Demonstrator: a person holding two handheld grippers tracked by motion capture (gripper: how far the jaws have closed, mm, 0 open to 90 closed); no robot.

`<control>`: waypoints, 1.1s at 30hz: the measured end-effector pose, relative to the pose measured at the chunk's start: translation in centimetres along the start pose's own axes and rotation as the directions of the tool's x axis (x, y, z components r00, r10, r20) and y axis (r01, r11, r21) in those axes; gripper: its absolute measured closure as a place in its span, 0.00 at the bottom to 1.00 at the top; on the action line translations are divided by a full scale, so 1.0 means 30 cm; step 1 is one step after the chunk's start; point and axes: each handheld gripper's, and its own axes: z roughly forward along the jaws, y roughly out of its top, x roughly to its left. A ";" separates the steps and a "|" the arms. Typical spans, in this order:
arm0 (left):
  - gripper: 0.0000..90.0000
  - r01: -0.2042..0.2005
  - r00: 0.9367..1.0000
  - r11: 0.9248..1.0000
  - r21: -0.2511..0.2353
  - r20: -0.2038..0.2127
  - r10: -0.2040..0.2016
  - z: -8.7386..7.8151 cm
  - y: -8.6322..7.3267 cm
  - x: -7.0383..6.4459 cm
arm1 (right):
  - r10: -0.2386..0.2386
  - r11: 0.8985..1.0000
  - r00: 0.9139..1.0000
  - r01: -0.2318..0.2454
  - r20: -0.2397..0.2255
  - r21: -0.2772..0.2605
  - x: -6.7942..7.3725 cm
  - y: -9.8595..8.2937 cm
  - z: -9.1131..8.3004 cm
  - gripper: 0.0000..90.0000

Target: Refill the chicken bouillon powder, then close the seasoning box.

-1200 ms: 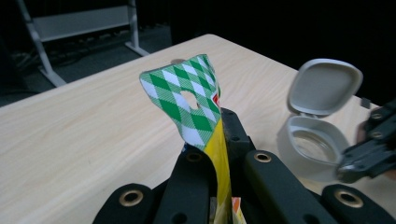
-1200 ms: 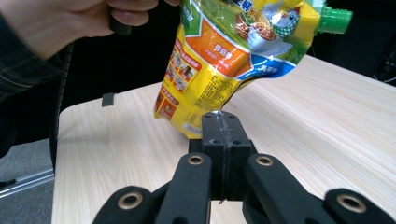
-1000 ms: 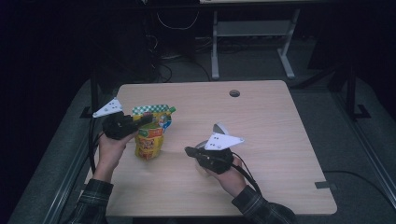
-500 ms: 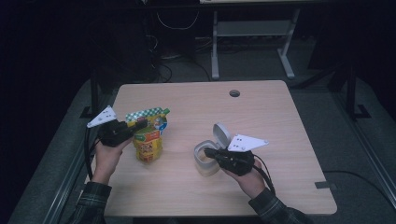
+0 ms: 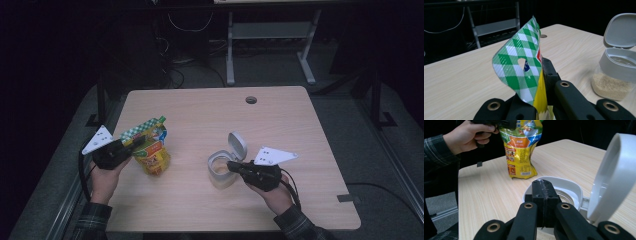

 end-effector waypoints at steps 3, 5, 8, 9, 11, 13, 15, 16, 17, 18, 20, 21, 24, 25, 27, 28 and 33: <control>0.98 0.018 1.000 1.000 -0.003 0.002 -0.018 -0.010 -0.013 -0.003 | 0.007 1.000 1.000 -0.007 0.000 0.005 -0.003 -0.005 -0.005 1.00; 0.96 0.024 1.000 1.000 -0.007 0.010 -0.024 -0.013 -0.018 -0.009 | 0.006 1.000 1.000 -0.006 -0.001 0.007 -0.003 -0.007 -0.004 1.00; 0.93 0.032 0.999 0.999 0.001 0.029 -0.032 -0.015 -0.022 -0.014 | 0.003 1.000 1.000 -0.003 -0.004 0.007 -0.002 -0.007 -0.003 1.00; 0.91 0.032 0.999 0.999 0.001 0.032 -0.032 -0.016 -0.023 -0.016 | 0.005 1.000 1.000 -0.005 -0.004 0.007 -0.002 -0.006 -0.002 1.00; 0.90 0.042 0.998 0.999 0.002 0.041 -0.042 -0.018 -0.026 -0.018 | 0.006 1.000 1.000 -0.006 -0.004 0.007 -0.002 -0.007 -0.001 1.00; 0.88 0.047 0.998 0.999 0.000 0.044 -0.047 -0.021 -0.027 -0.020 | 0.009 1.000 1.000 -0.009 -0.005 0.008 -0.004 -0.009 0.000 1.00; 0.85 0.050 0.998 0.999 -0.005 0.048 -0.049 -0.027 -0.028 -0.023 | 0.010 1.000 1.000 -0.010 -0.006 0.010 -0.004 -0.009 0.001 1.00; 0.81 0.050 0.997 0.999 -0.006 0.053 -0.049 -0.030 -0.028 -0.025 | 0.009 1.000 1.000 -0.008 -0.006 0.008 -0.004 -0.009 0.001 1.00; 0.78 0.047 0.998 0.999 -0.006 0.049 -0.047 -0.033 -0.027 -0.028 | 0.006 1.000 1.000 -0.006 -0.005 0.008 -0.004 -0.008 0.000 1.00; 0.74 0.045 0.998 0.999 -0.005 0.049 -0.044 -0.038 -0.028 -0.030 | 0.007 1.000 1.000 -0.007 -0.006 0.007 -0.004 -0.008 0.000 1.00; 0.65 0.061 0.996 0.998 -0.007 0.061 -0.061 -0.041 -0.030 -0.031 | 0.006 1.000 1.000 -0.006 -0.005 0.006 -0.006 -0.008 -0.001 1.00; 0.61 0.061 0.996 0.998 -0.003 0.066 -0.061 -0.043 -0.032 -0.030 | 0.007 1.000 1.000 -0.007 -0.005 0.004 -0.006 -0.008 -0.001 1.00; 0.50 0.068 0.995 0.998 -0.005 0.078 -0.067 -0.050 -0.041 -0.028 | 0.005 1.000 1.000 -0.005 -0.003 0.005 -0.006 -0.007 -0.002 1.00; 0.47 0.068 0.995 0.998 -0.006 0.077 -0.067 -0.054 -0.044 -0.028 | 0.005 1.000 1.000 -0.005 -0.003 0.005 -0.006 -0.006 -0.002 1.00; 0.41 0.065 0.995 0.998 -0.009 0.077 -0.064 -0.063 -0.049 -0.030 | 0.005 1.000 1.000 -0.005 -0.003 0.007 -0.007 -0.005 -0.002 1.00; 0.38 0.066 0.995 0.998 -0.010 0.073 -0.065 -0.067 -0.052 -0.029 | 0.006 1.000 1.000 -0.006 -0.003 0.008 -0.008 -0.005 -0.003 1.00; 0.25 0.059 0.997 0.998 0.019 0.055 -0.060 -0.097 -0.078 -0.037 | 0.007 1.000 1.000 -0.007 0.000 0.007 -0.009 -0.007 -0.010 1.00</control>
